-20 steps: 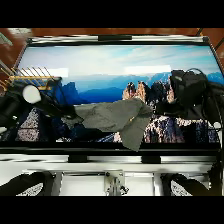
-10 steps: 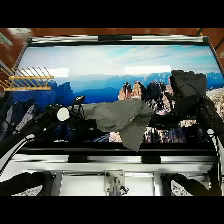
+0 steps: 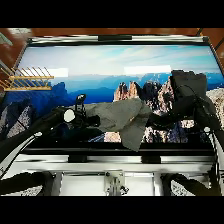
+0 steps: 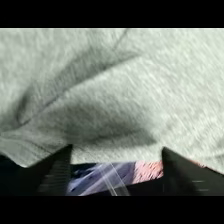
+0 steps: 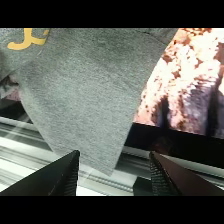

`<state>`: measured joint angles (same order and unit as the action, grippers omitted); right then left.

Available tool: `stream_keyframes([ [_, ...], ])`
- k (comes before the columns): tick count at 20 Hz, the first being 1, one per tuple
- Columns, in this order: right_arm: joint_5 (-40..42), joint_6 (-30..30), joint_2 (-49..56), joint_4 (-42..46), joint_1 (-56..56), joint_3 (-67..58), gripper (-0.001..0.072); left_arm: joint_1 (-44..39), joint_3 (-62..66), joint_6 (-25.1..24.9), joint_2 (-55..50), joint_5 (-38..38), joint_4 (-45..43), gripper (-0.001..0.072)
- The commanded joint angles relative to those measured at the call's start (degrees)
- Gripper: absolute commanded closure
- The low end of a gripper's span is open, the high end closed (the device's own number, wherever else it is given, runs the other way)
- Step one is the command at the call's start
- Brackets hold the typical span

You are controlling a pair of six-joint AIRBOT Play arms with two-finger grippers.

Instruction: Fold the shirts.

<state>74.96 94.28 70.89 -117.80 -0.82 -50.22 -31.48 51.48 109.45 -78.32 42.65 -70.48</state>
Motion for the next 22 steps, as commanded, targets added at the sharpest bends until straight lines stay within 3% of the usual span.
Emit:
stream_keyframes([
  [1, 0.0, -0.2, 1.6, -1.4, 0.0, 0.1, 0.0165, -0.1, 0.0, 2.3, -2.2, -1.6, 0.1, 0.0310],
  [2, 0.0, -0.2, 1.7, -1.7, 0.0, 0.1, 0.0165, -0.1, 0.0, 2.3, -2.6, -1.6, 0.1, 0.0431],
  [4, -0.1, -0.2, 1.7, -2.0, 0.0, 0.1, 0.0165, 0.0, 0.0, 2.3, -2.8, -1.6, 0.0, 0.0468],
  [7, -0.9, -0.5, 1.7, -2.0, 0.0, 0.1, 0.0165, 0.0, 0.0, 2.3, -2.8, -1.6, 0.0, 0.0648],
  [8, -1.1, -0.6, 1.7, -2.0, 0.0, 0.1, 0.0165, 0.0, 0.0, 2.3, -2.8, -1.6, 0.0, 0.0675],
  [15, -2.6, -0.9, 1.7, -1.9, 0.0, 0.8, 0.0165, 0.0, 0.0, 0.6, -0.9, -1.4, 0.0, 0.0679],
  [19, -5.3, -0.5, 1.7, -1.9, 0.0, 5.7, 0.0166, 0.4, 0.0, -0.5, 2.9, 5.6, -4.7, 0.0677],
  [20, -5.6, -0.2, 1.7, -1.9, 0.0, 6.3, 0.0165, 1.2, 0.0, -0.6, 3.8, 8.9, -6.3, 0.0600],
  [21, -5.8, 0.0, 1.7, -1.9, 0.0, 6.4, 0.0166, 2.2, 0.0, -0.5, 4.5, 11.6, -7.4, 0.0262],
  [22, -6.1, 0.1, 1.7, -2.1, 0.0, 6.4, 0.0166, 3.5, 0.0, -0.5, 4.9, 13.6, -7.8, 0.0004],
])
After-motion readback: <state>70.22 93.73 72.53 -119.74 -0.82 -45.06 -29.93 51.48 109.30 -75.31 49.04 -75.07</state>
